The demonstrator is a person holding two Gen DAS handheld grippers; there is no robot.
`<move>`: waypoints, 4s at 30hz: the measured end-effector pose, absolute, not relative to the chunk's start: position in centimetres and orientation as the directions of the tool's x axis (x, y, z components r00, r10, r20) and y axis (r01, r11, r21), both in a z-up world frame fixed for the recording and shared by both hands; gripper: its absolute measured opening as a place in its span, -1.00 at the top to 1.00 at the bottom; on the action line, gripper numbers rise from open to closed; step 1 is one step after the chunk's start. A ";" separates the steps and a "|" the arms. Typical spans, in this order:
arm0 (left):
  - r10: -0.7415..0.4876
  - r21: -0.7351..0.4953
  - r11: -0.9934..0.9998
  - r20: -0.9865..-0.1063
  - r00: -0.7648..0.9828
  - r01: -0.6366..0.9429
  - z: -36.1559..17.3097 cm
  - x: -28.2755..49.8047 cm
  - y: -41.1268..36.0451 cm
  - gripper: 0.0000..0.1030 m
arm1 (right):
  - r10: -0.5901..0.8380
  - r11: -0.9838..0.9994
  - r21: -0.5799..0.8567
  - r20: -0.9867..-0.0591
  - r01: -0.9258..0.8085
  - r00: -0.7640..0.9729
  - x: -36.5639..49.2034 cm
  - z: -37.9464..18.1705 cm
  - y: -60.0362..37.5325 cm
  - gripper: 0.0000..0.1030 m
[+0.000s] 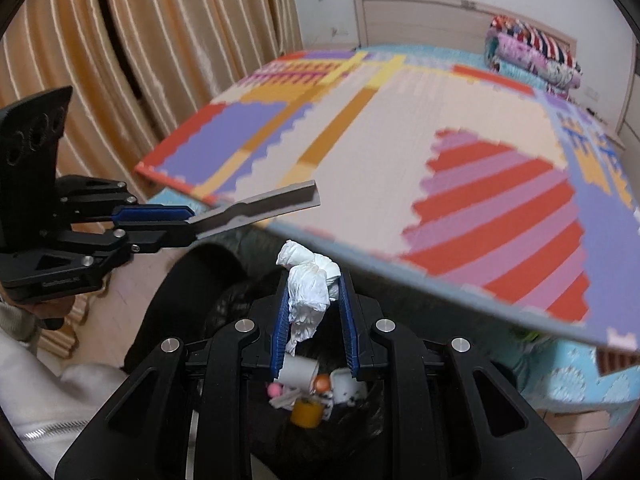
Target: Collect trash
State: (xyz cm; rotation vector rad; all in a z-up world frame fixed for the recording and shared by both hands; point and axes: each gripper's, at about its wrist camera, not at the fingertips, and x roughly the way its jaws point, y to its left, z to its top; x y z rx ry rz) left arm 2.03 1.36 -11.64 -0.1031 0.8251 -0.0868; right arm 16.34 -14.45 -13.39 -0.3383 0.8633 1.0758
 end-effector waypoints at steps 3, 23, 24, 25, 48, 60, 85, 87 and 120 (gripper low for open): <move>-0.126 -0.134 0.990 -0.741 0.659 0.038 -12.4 1.4 1.1 0.79 | 0.609 0.467 0.168 -0.773 -0.868 0.178 16.0 -14.7 -14.6 0.55; -0.145 -0.154 0.988 -0.912 0.383 0.007 -24.7 2.5 -0.7 0.79 | 0.427 0.472 0.164 -0.902 -0.866 0.061 14.7 -24.1 -12.8 0.54; -0.146 -0.156 0.988 -0.916 0.373 0.005 -25.1 2.6 -0.8 0.79 | 0.421 0.473 0.165 -0.905 -0.865 0.057 14.6 -24.3 -12.6 0.54; -0.145 -0.155 0.988 -0.920 0.364 0.003 -25.5 2.8 -1.0 0.79 | 0.416 0.473 0.168 -0.908 -0.865 0.051 14.6 -24.7 -12.4 0.54; -0.099 -0.103 0.995 -0.950 0.296 0.002 -28.3 5.0 -1.9 0.77 | 0.346 0.493 0.160 -0.938 -0.855 0.023 14.9 -28.7 -11.4 0.37; -0.117 -0.135 0.991 -0.912 0.392 -0.019 -24.7 4.0 -1.2 -0.13 | 0.382 0.494 0.170 -0.923 -0.853 0.037 15.1 -27.0 -12.1 0.17; -0.217 -0.264 0.964 -0.816 0.536 -0.012 -15.7 0.3 -0.1 -0.46 | 0.446 0.449 0.225 -0.895 -0.865 -0.001 11.9 -19.4 -16.2 -0.32; -0.210 -0.262 0.965 -0.812 0.545 -0.019 -15.3 0.1 -0.2 -0.47 | 0.450 0.456 0.233 -0.893 -0.859 -0.004 11.8 -19.2 -16.6 -0.37; -0.249 -0.304 0.952 -0.811 0.529 -0.018 -15.1 -0.4 -1.0 -0.53 | 0.446 0.435 0.239 -0.895 -0.868 -0.023 10.1 -17.5 -17.1 -0.40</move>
